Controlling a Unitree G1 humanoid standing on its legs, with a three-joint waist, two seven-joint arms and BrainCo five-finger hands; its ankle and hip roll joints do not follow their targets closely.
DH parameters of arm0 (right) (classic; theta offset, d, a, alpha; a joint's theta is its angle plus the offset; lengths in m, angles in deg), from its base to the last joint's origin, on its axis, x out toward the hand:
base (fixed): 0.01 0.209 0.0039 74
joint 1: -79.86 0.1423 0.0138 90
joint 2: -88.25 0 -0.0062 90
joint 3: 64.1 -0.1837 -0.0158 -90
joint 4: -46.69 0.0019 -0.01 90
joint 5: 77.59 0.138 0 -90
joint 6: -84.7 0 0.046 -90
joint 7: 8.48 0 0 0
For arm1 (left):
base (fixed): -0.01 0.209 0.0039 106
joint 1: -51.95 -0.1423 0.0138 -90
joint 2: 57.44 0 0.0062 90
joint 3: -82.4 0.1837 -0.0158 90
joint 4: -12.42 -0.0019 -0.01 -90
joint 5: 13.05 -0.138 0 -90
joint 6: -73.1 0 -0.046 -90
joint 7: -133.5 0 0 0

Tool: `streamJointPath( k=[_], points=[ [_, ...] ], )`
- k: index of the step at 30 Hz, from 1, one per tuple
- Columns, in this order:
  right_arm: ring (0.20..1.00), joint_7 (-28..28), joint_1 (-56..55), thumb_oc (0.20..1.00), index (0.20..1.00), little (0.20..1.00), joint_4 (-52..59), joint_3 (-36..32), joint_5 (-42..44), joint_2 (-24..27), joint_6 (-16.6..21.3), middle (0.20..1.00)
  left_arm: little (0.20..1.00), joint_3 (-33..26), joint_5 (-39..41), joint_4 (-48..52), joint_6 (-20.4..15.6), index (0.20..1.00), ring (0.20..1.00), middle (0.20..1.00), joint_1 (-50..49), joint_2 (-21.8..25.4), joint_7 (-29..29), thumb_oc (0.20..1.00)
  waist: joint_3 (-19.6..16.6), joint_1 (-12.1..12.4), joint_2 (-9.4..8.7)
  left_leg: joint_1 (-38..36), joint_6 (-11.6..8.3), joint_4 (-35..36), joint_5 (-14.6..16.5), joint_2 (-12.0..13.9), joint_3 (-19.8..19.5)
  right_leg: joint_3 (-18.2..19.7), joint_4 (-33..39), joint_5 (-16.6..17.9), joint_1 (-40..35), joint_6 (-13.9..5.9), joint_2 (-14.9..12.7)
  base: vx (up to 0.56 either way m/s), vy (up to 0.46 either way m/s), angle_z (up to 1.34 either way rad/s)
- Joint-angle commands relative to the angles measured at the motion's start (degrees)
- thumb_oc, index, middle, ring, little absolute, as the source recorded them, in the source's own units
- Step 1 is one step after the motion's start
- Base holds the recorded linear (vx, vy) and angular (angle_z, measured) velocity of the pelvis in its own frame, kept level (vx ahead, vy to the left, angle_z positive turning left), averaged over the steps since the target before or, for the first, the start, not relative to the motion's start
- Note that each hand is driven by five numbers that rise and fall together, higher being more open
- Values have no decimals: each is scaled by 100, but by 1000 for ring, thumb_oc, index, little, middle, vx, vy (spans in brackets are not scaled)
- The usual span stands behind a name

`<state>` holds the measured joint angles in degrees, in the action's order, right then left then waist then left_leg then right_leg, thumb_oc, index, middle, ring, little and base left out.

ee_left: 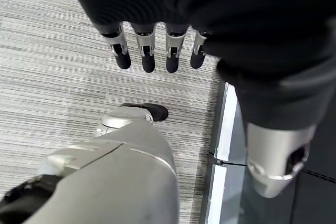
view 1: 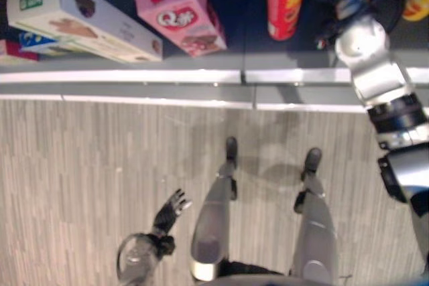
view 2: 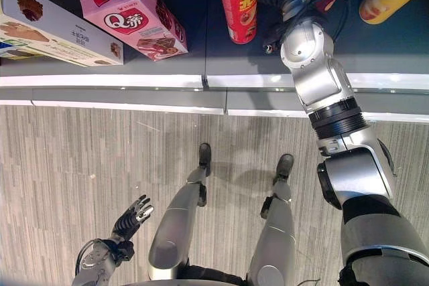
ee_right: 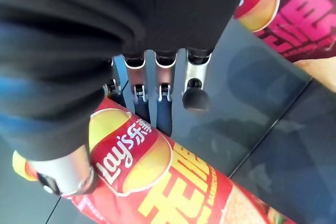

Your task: Put the goods on the table back onto the shelves and tidy them up.

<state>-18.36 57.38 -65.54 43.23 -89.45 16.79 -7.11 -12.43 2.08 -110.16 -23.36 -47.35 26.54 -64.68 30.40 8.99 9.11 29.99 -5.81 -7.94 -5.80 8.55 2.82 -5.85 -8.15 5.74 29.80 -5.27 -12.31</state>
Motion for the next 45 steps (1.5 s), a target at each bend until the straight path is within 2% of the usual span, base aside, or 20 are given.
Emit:
streamJointPath(
  k=[1,2,3,4,19,23,26,30,31,32,33,34,35,38,40,41,42,43,44,45],
  points=[
    [200,-272,520,200,200,200,263,105,-141,320,471,200,1000,532,235,206,-145,1000,1000,1000,-393,58,-21,1000,-60,34,968,-27,-202,122,-60,609,-311,160,-574,218,-119,-54,-883,0,0,0],
    [200,-302,543,200,200,200,247,98,-149,315,482,200,1000,540,232,204,-156,1000,1000,1000,-369,60,-16,1000,-60,30,979,-28,-209,137,-64,608,-312,163,-564,219,-111,-58,-869,0,0,0],
    [442,-372,558,442,442,442,254,63,-203,325,500,442,1000,566,243,237,-157,1000,1000,1000,-362,48,-15,1000,-60,8,980,-25,-214,144,-65,618,-294,161,-555,211,-105,-58,-860,0,0,0],
    [1000,-408,574,1000,1000,1000,264,56,-248,318,500,1000,1000,567,256,256,-147,1000,1000,1000,-347,38,-3,1000,-60,-8,972,-25,-220,156,-64,614,-288,169,-538,206,-113,-56,-853,0,0,0],
    [1000,-571,260,1000,1000,1000,511,-184,-477,103,605,1000,1000,702,285,299,-170,1000,1000,1000,-369,53,33,1000,-60,-114,945,-154,-243,117,-35,660,-233,112,-462,185,-264,-39,-821,0,0,0],
    [1000,-626,-73,1000,1000,1000,1266,-324,-704,161,743,1000,1000,651,264,150,-185,1000,1000,1000,-339,-91,-2,1000,-60,-259,800,-668,-190,393,-8,657,-98,2,-132,129,-744,5,-751,0,0,0],
    [1000,-637,-442,1000,1000,1000,1718,-420,-785,97,837,1000,1000,514,249,57,-211,1000,1000,1000,-315,-176,41,1000,-60,-335,634,-1175,-142,888,-63,712,14,-146,309,110,-1191,21,-633,39,-29,-1],
    [1000,-273,-1508,1000,1000,1000,2551,-358,-431,-328,1008,1000,1000,254,34,-222,-282,1000,1000,1000,-205,-391,100,1000,-60,-563,251,-1909,-75,1294,-109,749,126,-179,841,206,-1929,75,-338,7,-68,-1],
    [1000,61,-2255,1000,1000,1000,3029,-337,-23,-718,1058,1000,1000,195,-99,-374,-303,1000,1000,1000,-160,-504,133,1000,-60,-703,98,-2209,-53,1294,-21,718,178,-175,1026,238,-2294,114,-264,48,-56,-10],
    [1000,152,-2565,1000,1000,1000,3151,-316,42,-756,1055,1000,1000,162,-167,-405,-309,1000,1000,1000,-175,-509,148,1000,-60,-752,20,-2377,-45,1294,19,691,190,-193,1109,250,-2496,118,-247,70,-74,-11],
    [1000,508,-3390,1000,1000,1000,3519,-328,753,-1310,1062,1000,1000,94,-310,-588,-309,1000,1000,1000,-77,-459,198,1000,-83,-827,-155,-2764,-32,1294,131,631,274,-217,1250,259,-2891,180,-179,138,-53,-4],
    [1000,794,-4255,1000,1000,1000,3749,-424,1173,-1465,1077,1000,1000,23,-442,-667,-311,1000,1000,1000,-213,-417,205,1000,-460,-860,-312,-2934,-11,1294,231,550,343,-253,1315,221,-3033,212,-134,120,-40,-7],
    [1000,796,-4269,1000,1000,1000,3757,-426,1174,-1466,1074,1000,1000,28,-442,-665,-312,1000,1000,1000,-224,-413,204,1000,-475,-853,-314,-2931,-10,1294,233,548,347,-249,1315,220,-3027,211,-136,172,-13,-11],
    [1000,1259,-5839,1000,1000,1000,3729,-983,1824,-1672,1049,1000,1000,57,-759,-936,-368,1000,1000,1000,-375,-159,247,1000,-1465,-1021,-604,-3221,95,1294,481,267,430,-195,1315,70,-2983,244,-138,172,53,-33],
    [1000,1325,-6031,1000,1000,1000,3746,-1113,2012,-1639,1036,1000,1000,97,-730,-868,-359,1000,1000,1000,-432,-77,205,1000,-1584,-1039,-634,-3349,93,1294,532,240,584,-307,1315,108,-2945,207,-188,31,-20,-108],
    [1000,1256,-5877,1000,1000,1000,3602,-1180,2006,-1531,1004,1000,1000,-53,-631,-834,-406,1000,1000,1000,-523,-20,234,1000,-1594,-896,-637,-3534,-23,1294,528,469,1030,-1249,1315,109,-3092,162,-449,-36,-230,-165],
    [1000,1322,-5743,1000,1000,1000,3365,-1096,2065,-1506,898,1000,1000,-282,-575,-824,-413,1000,1000,1000,-567,-42,265,1000,-1712,-661,-776,-3692,-144,1294,512,688,1475,-1981,1315,116,-3424,117,-637,-45,-327,-245],
    [1000,1307,-5681,1000,1000,1000,3305,-1072,2002,-1422,844,1000,1000,-403,-565,-817,-418,1000,1000,1000,-621,-92,266,1000,-1793,-538,-869,-3786,-154,1294,475,769,1697,-2280,1315,110,-3539,98,-687,28,-362,-336],
    [1000,1354,-5743,1000,1000,1000,3255,-1158,2068,-1436,757,1000,1000,-540,-562,-830,-444,1000,1000,1000,-700,-144,259,1000,-1870,-503,-977,-3914,-147,1294,458,835,1810,-2135,1315,38,-3544,89,-532,69,-379,-412],
    [1000,1310,-5881,1000,1000,1000,3230,-1407,2019,-1260,672,1000,1000,-636,-579,-808,-457,1000,1000,1000,-796,-240,252,1000,-1973,-619,-1047,-4067,-161,1294,309,941,1912,-1971,1315,81,-3502,52,-428,119,-355,-225]
  ],
)
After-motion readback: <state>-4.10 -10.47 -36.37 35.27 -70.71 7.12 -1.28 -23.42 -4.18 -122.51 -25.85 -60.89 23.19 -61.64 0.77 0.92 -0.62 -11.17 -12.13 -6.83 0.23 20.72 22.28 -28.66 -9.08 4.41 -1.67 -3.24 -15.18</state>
